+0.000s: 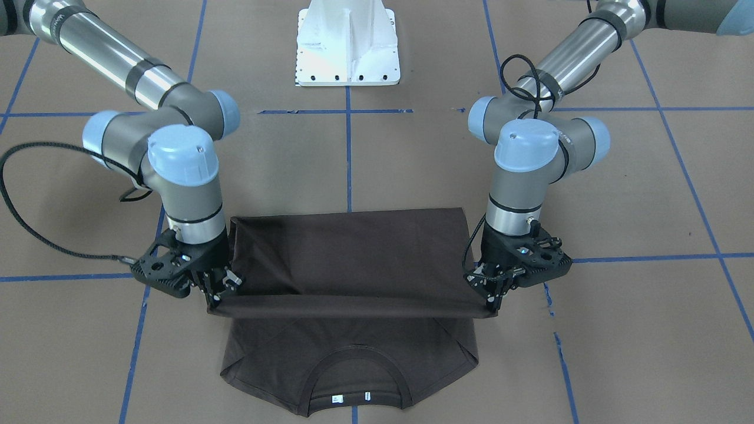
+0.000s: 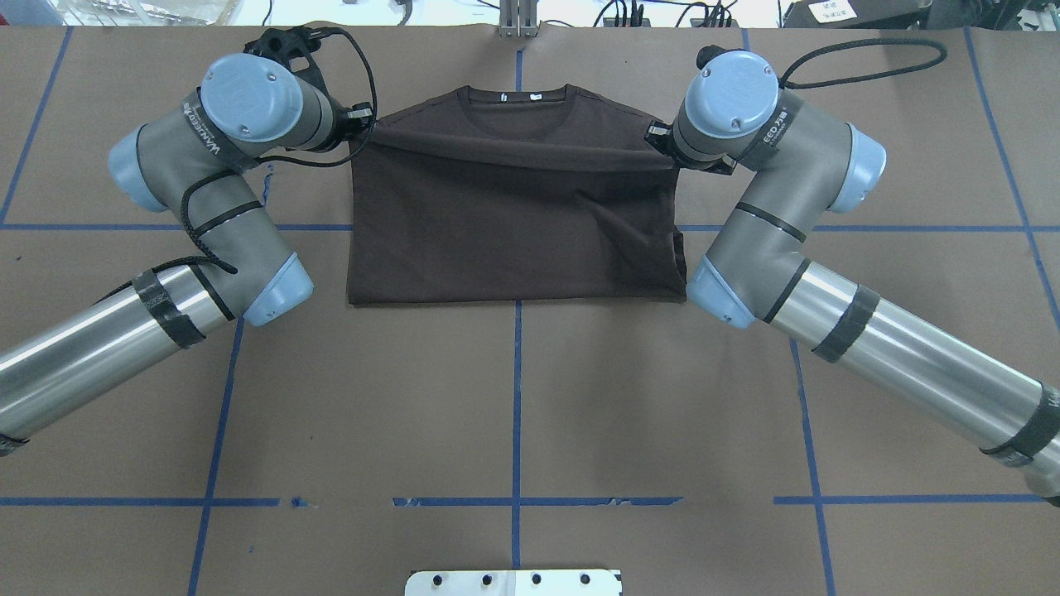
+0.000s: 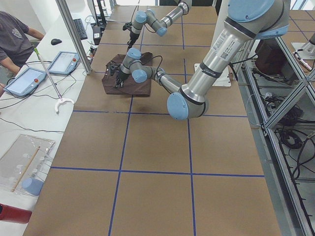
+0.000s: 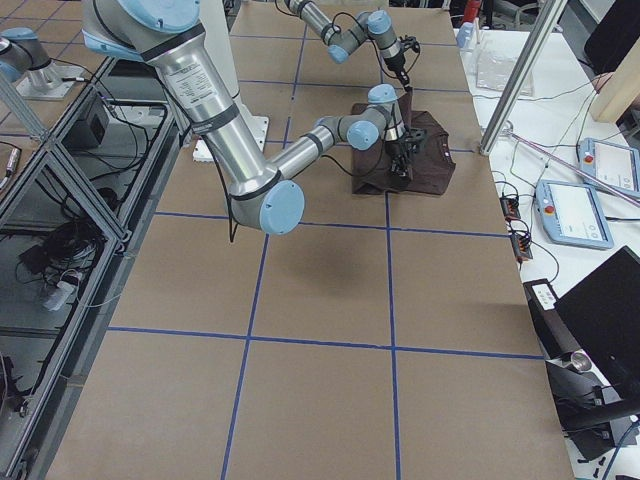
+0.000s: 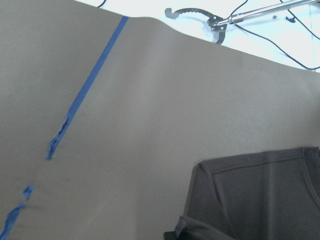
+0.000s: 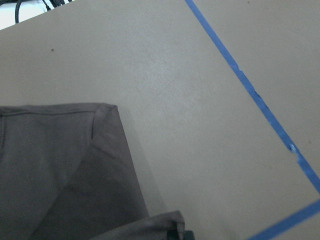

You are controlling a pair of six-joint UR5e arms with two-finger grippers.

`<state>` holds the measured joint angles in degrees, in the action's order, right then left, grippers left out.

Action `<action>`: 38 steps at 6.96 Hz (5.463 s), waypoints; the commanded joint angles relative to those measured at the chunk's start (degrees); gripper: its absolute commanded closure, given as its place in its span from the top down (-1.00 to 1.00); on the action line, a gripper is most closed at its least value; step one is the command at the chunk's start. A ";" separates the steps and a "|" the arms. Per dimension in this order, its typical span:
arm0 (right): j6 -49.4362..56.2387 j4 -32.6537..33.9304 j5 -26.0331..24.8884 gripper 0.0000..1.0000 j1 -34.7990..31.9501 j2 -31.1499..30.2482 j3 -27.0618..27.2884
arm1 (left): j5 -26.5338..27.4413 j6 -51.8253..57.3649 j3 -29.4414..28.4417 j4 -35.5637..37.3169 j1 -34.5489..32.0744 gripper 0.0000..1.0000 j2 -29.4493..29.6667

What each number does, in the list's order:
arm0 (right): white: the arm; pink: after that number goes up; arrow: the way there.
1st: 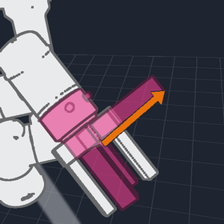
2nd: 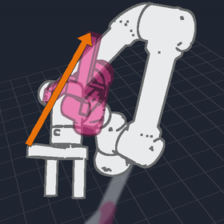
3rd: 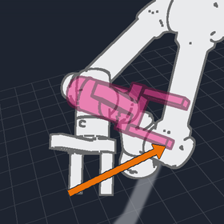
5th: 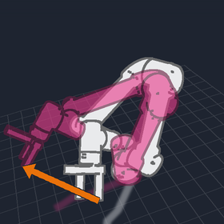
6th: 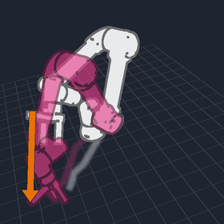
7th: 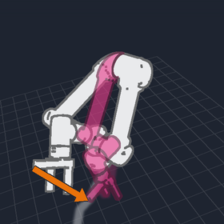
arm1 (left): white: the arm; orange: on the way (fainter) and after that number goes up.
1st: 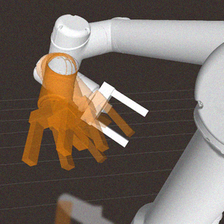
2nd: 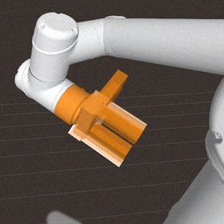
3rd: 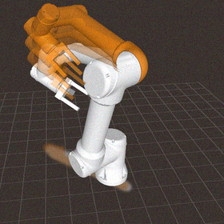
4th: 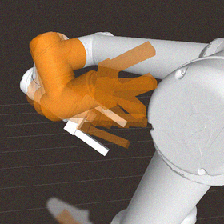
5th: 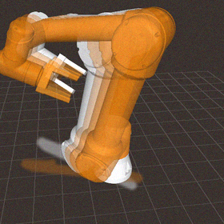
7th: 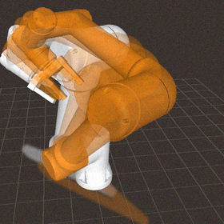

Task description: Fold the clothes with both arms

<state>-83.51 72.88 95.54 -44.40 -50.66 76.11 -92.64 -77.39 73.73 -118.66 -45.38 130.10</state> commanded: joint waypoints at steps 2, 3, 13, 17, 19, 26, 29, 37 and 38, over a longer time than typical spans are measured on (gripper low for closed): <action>0.45 -7.28 -0.09 -1.00 -1.21 5.48 -11.66 | 0.71 1.18 -10.87 -8.50 -1.11 -0.66 4.72; 0.45 -9.58 -0.17 -1.00 -1.48 6.62 -14.56 | 2.28 2.75 -12.71 -10.52 -1.99 -0.47 4.64; -20.98 -9.16 4.04 0.67 7.48 -15.87 15.03 | -6.23 3.65 -0.34 -14.67 -2.52 -0.08 -4.85; -21.08 -6.70 3.87 0.45 9.50 -15.79 15.38 | -6.23 3.39 1.06 -14.32 -2.61 -0.08 -4.94; -21.08 -6.62 3.96 -0.24 9.60 -15.87 15.91 | -6.32 3.12 1.07 -14.32 -2.61 -0.08 -4.94; -25.65 -5.22 9.36 -1.00 13.18 -35.04 43.31 | -6.50 0.85 6.40 -14.23 -2.79 -0.08 -5.81; -34.23 -4.94 21.53 -1.00 28.67 -38.99 54.48 | -20.52 -8.88 19.49 -13.79 -2.08 0.17 -14.23; -33.91 -5.12 15.56 1.00 22.44 -35.91 54.14 | -11.36 -22.80 22.86 -6.67 18.80 0.22 -16.72; -33.74 -5.12 15.56 1.00 22.17 -36.00 54.14 | -10.20 -22.72 22.86 -4.15 19.18 0.20 -16.72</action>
<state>-117.48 67.77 111.12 -21.16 -87.04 130.34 -104.77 -100.04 96.54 -125.06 -27.83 113.40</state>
